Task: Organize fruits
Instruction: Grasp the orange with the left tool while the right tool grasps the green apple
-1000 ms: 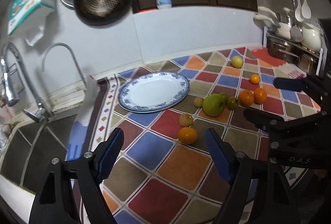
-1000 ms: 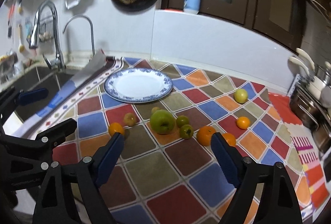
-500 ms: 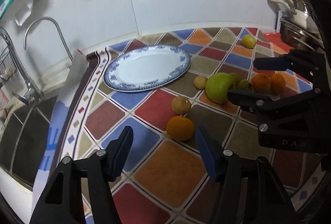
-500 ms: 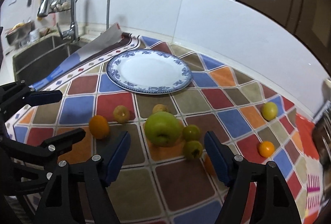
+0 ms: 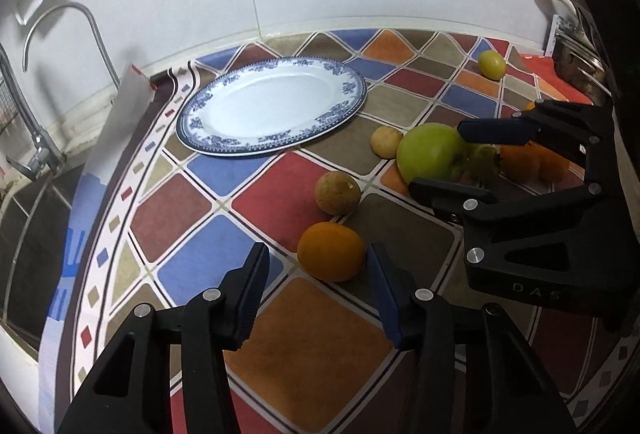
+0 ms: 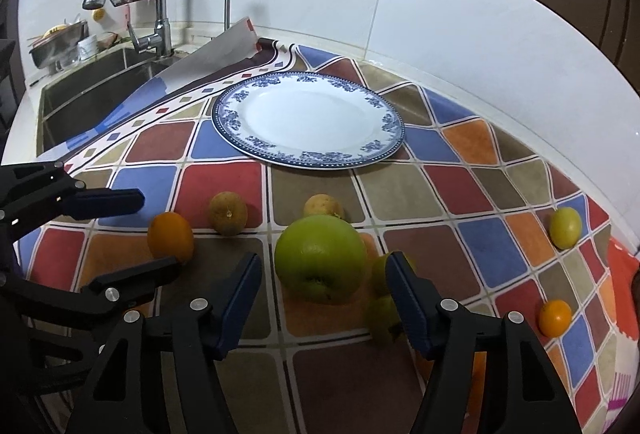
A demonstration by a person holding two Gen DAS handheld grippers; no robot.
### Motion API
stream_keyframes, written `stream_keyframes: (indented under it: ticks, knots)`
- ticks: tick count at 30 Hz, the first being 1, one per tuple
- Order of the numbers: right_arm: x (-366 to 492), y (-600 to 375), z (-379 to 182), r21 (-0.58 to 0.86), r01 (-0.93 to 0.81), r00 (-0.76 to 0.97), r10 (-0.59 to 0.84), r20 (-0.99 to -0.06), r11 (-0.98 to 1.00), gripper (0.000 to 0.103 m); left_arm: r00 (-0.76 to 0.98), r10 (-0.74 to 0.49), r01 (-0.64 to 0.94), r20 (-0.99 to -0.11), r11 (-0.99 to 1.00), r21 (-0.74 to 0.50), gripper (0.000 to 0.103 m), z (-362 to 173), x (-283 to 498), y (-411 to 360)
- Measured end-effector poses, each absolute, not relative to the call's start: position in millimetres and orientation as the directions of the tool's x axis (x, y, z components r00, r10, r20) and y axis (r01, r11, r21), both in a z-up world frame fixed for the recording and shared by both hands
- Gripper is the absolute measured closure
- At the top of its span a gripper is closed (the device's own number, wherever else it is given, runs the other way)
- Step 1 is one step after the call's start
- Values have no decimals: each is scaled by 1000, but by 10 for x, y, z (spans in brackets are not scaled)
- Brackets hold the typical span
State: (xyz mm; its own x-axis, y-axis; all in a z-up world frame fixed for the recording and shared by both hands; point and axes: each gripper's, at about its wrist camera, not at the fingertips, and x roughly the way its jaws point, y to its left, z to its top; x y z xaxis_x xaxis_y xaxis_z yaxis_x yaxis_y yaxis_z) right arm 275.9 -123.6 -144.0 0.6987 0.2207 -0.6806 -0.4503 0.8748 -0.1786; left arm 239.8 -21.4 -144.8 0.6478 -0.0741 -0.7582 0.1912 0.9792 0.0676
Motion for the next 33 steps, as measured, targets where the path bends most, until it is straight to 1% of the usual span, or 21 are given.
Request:
stream_keyframes:
  ticks: [3,5,8,14,20,23,33]
  knots:
    - [2809,-1218,-1480,-164,-459,684,230,-692,873,44,638,-91,194,-765,980,45,55,-1472,2441,-200]
    - [2834,-1214,-1495,-154,-461,677,235,-697,874,47,633,-101,193,-768,981,30,58,-1485,2465,-195]
    - [2847,-1203,-1506,-156,-456,680,230,-696,876,51,624,-116,196,-773,980,11,67,-1504,2485,-190]
    - [2857,-1224,-1494,-133,-444,676,234,-699,886,52,630,-118,176,-767,984,-7,67,-1484,2483,-152]
    - [2807,-1246,-1428,-114,-432,681,240,-692,895,52,651,-113,152,-751,988,-17,67,-1347,2443,-91]
    - [2762,-1266,-1336,-94,-420,688,249,-682,903,52,659,-108,141,-744,990,-19,67,-1250,2441,-57]
    - [2690,-1235,-937,-43,-380,728,270,-630,924,52,733,-88,140,-675,990,22,67,-803,2506,75]
